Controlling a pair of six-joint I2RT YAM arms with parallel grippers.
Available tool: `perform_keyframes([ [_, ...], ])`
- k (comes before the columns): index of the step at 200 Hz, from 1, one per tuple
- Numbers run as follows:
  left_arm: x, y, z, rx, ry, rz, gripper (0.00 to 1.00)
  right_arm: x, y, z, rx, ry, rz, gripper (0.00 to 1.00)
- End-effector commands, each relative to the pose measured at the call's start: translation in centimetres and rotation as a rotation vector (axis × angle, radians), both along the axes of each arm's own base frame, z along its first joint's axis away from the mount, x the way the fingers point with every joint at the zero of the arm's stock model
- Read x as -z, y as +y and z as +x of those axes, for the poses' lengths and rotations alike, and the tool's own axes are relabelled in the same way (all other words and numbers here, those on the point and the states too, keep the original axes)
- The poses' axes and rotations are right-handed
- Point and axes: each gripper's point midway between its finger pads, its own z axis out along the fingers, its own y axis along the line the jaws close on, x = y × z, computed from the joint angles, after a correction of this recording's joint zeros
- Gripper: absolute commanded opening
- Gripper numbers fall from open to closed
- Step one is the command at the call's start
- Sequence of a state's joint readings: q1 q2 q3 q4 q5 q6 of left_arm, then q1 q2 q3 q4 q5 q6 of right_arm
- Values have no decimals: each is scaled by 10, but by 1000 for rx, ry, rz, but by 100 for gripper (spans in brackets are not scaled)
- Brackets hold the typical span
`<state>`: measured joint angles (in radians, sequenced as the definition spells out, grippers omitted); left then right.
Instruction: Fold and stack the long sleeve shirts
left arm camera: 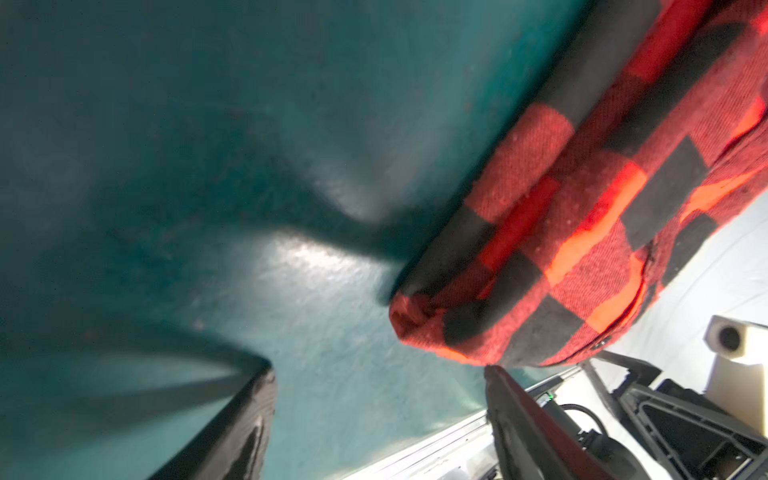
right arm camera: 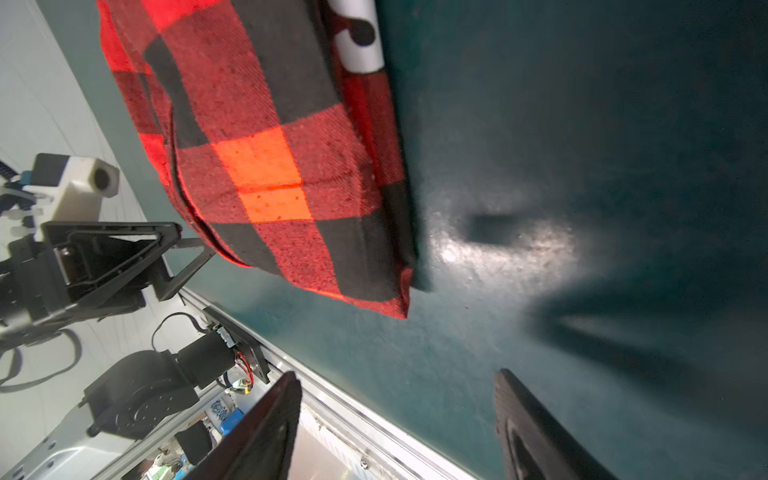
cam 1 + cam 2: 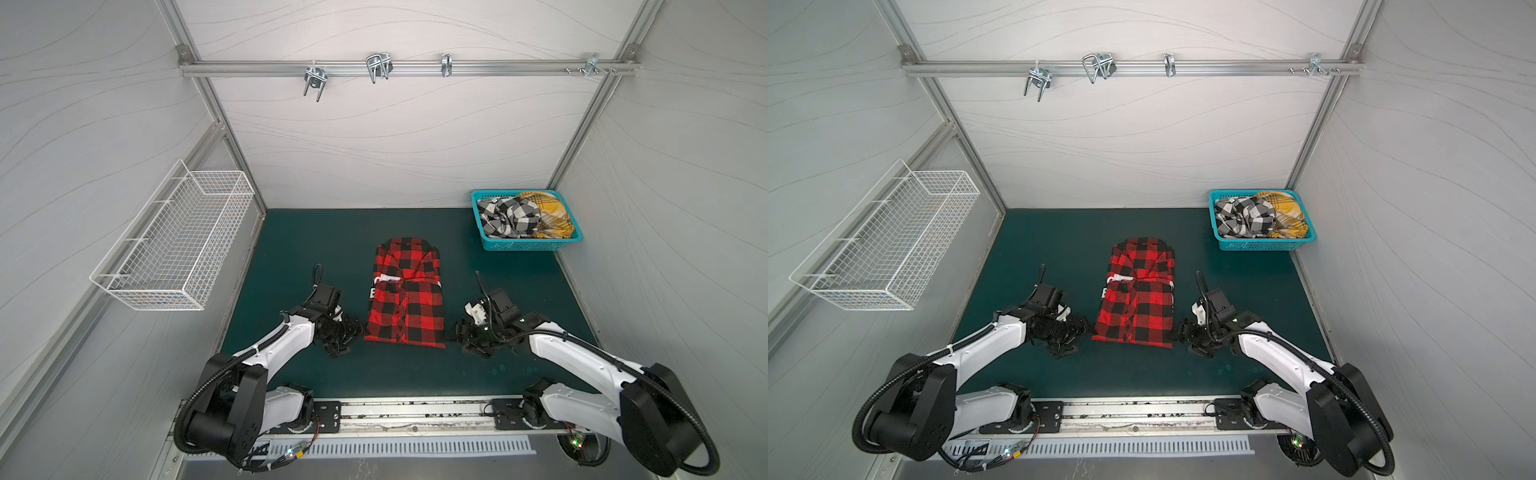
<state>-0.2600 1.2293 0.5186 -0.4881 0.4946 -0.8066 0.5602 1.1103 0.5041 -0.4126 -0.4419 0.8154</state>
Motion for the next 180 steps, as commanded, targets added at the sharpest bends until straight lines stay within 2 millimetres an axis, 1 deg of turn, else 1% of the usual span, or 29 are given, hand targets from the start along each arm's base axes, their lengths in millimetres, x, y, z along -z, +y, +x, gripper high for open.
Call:
perform_keyframes([
  [1, 1, -6, 4, -28, 5, -47, 80, -2, 3, -1, 6, 17, 37, 75],
  [26, 5, -6, 3, -72, 17, -86, 82, -1, 5, -1, -7, 26, 46, 70],
  [49, 10, -7, 0, -67, 36, -90, 82, 10, 4, -4, 14, 48, 51, 68],
  [72, 13, -6, -1, -72, 36, -95, 82, 12, 7, -3, 1, 59, 61, 65],
  [105, 18, -8, 1, -68, 52, -104, 78, 14, 8, 0, 6, 58, 60, 64],
  [120, 18, -8, 5, -73, 50, -106, 77, 14, 8, 2, 4, 54, 46, 63],
  [146, 20, -3, 9, -89, 68, -89, 74, 18, 6, 5, 16, 57, 22, 63],
  [170, 22, 2, 13, -104, 66, -70, 71, 21, 7, 10, 15, 66, 11, 60],
  [180, 23, 4, 11, -98, 74, -55, 69, 23, 6, 13, 23, 68, 2, 59],
])
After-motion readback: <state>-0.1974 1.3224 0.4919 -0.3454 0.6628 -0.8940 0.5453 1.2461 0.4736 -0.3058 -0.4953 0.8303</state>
